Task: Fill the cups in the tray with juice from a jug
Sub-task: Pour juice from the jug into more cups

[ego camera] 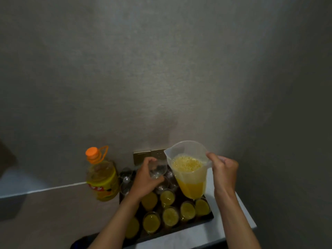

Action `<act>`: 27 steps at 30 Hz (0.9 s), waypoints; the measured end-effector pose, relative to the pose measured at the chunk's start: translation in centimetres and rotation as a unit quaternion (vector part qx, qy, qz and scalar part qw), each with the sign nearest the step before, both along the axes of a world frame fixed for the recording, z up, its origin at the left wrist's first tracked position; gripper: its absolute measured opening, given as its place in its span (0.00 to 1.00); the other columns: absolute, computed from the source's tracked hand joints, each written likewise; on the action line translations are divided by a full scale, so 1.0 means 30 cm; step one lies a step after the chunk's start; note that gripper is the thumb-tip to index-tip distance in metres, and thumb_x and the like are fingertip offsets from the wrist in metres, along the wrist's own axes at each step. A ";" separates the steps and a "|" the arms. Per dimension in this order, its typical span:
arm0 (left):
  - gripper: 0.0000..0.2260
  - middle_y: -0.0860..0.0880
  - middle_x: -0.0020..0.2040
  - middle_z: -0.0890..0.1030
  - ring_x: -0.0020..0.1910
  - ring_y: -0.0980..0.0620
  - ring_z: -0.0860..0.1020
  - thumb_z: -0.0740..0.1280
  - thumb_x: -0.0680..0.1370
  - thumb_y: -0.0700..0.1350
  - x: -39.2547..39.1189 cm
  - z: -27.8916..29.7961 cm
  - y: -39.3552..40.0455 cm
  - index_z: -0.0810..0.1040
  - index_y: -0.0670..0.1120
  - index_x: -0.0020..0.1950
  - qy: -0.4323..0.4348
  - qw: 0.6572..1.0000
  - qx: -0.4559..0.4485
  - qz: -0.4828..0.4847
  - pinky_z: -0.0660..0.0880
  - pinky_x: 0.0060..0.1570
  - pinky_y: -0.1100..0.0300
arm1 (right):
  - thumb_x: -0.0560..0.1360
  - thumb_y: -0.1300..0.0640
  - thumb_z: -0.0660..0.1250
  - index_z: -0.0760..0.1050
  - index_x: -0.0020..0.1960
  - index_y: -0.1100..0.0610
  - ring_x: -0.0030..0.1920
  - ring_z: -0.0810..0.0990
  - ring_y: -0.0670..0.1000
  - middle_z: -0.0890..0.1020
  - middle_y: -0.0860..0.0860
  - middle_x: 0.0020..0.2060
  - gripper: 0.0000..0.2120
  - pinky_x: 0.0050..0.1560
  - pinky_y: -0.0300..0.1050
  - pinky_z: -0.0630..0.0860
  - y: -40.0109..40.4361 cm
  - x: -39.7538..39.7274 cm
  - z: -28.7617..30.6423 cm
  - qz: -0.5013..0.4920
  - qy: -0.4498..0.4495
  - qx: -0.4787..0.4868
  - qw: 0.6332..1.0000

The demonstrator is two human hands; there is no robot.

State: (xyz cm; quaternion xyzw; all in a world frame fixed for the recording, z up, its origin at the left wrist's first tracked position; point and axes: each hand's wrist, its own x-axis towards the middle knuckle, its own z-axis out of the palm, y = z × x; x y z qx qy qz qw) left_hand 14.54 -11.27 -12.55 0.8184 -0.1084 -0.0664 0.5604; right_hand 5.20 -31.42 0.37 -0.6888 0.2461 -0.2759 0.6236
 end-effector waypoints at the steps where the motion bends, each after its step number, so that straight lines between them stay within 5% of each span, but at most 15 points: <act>1: 0.26 0.58 0.59 0.78 0.56 0.57 0.80 0.78 0.70 0.42 -0.007 0.011 0.015 0.70 0.59 0.62 0.006 1.000 -0.021 0.014 0.82 0.54 0.52 | 0.76 0.62 0.73 0.61 0.25 0.51 0.24 0.57 0.47 0.60 0.45 0.21 0.28 0.26 0.39 0.59 0.013 0.005 0.011 0.006 0.001 -0.004 1.000; 6: 0.29 0.60 0.63 0.78 0.59 0.70 0.76 0.79 0.71 0.41 -0.046 0.034 0.074 0.71 0.56 0.66 -0.002 0.993 -0.105 0.061 0.73 0.52 0.75 | 0.76 0.60 0.73 0.62 0.27 0.53 0.26 0.57 0.49 0.59 0.48 0.24 0.25 0.28 0.41 0.58 0.069 0.024 0.045 0.025 0.007 -0.034 0.999; 13: 0.33 0.63 0.65 0.76 0.67 0.61 0.74 0.80 0.65 0.57 -0.125 0.023 0.129 0.71 0.63 0.67 0.009 0.973 -0.204 0.105 0.78 0.63 0.48 | 0.76 0.58 0.73 0.69 0.29 0.58 0.26 0.60 0.50 0.63 0.51 0.23 0.20 0.28 0.40 0.63 0.137 0.024 0.077 0.056 0.010 -0.081 0.995; 17: 0.31 0.64 0.62 0.78 0.65 0.60 0.76 0.81 0.68 0.52 -0.168 0.022 0.147 0.71 0.62 0.66 0.003 0.969 -0.217 0.118 0.79 0.62 0.46 | 0.76 0.56 0.74 0.65 0.26 0.54 0.24 0.60 0.50 0.63 0.49 0.21 0.24 0.29 0.43 0.64 0.165 0.021 0.084 0.071 0.027 -0.112 0.991; 27: 0.30 0.58 0.61 0.80 0.63 0.54 0.78 0.80 0.66 0.60 -0.227 0.017 0.193 0.75 0.59 0.65 -0.020 0.965 -0.222 0.138 0.79 0.61 0.43 | 0.74 0.49 0.74 0.68 0.26 0.52 0.25 0.65 0.51 0.67 0.51 0.22 0.22 0.33 0.54 0.74 0.185 0.002 0.070 0.102 0.052 -0.193 0.974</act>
